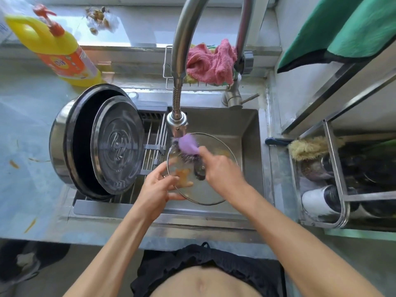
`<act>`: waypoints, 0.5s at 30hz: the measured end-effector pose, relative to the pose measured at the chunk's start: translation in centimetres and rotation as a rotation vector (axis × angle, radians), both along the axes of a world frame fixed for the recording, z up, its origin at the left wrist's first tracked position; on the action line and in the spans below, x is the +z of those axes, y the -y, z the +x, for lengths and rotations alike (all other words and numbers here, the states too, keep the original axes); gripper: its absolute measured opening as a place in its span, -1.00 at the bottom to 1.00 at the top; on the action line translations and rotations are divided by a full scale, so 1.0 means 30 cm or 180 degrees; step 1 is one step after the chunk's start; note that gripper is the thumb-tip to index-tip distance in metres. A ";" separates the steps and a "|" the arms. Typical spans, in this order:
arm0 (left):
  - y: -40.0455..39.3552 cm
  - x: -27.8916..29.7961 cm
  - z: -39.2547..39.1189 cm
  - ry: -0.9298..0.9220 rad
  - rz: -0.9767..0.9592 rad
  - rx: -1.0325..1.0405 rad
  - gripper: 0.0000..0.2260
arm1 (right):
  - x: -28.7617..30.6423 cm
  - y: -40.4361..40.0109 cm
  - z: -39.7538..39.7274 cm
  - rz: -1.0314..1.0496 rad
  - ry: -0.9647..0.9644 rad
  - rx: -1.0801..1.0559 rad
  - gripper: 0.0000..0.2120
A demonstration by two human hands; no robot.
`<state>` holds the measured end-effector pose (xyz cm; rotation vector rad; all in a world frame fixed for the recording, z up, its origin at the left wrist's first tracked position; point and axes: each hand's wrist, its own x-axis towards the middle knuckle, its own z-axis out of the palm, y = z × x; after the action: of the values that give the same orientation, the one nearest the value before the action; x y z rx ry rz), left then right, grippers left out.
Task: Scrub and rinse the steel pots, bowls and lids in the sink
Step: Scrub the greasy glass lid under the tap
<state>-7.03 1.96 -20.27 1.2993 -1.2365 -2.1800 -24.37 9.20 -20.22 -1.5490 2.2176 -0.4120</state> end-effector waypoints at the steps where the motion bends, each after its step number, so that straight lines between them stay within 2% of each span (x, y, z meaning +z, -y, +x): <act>1: 0.002 -0.002 0.000 0.0021 0.0001 -0.0009 -0.58 | -0.007 -0.001 -0.031 0.0131 -0.0094 -0.0195 -0.45; 2: 0.005 -0.001 -0.002 0.0052 -0.0014 -0.0012 -0.57 | -0.005 -0.004 -0.040 0.0263 -0.0166 -0.0227 -0.43; 6: 0.024 0.013 -0.002 0.0090 -0.0101 -0.0025 -0.60 | 0.025 -0.026 0.064 0.0215 -0.0038 0.0457 -0.38; 8: 0.035 0.012 0.005 0.0108 -0.0138 0.0005 -0.57 | 0.002 -0.001 -0.025 0.0213 -0.0217 0.0039 -0.39; 10: 0.045 0.015 0.012 0.0127 -0.0216 0.0136 -0.53 | -0.013 0.014 -0.132 0.0545 -0.0384 -0.0320 -0.45; 13: 0.049 0.013 0.006 0.0141 -0.0210 0.0492 -0.52 | -0.011 -0.052 -0.131 0.0881 -0.0502 -0.0205 -0.48; 15: 0.049 -0.002 -0.008 0.0150 -0.0183 0.0675 -0.51 | 0.004 -0.110 -0.068 0.1003 -0.0338 0.0085 -0.48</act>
<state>-7.27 0.49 -20.33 1.3968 -1.1138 -1.9633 -26.41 12.50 -20.09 -1.4561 2.2086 0.0299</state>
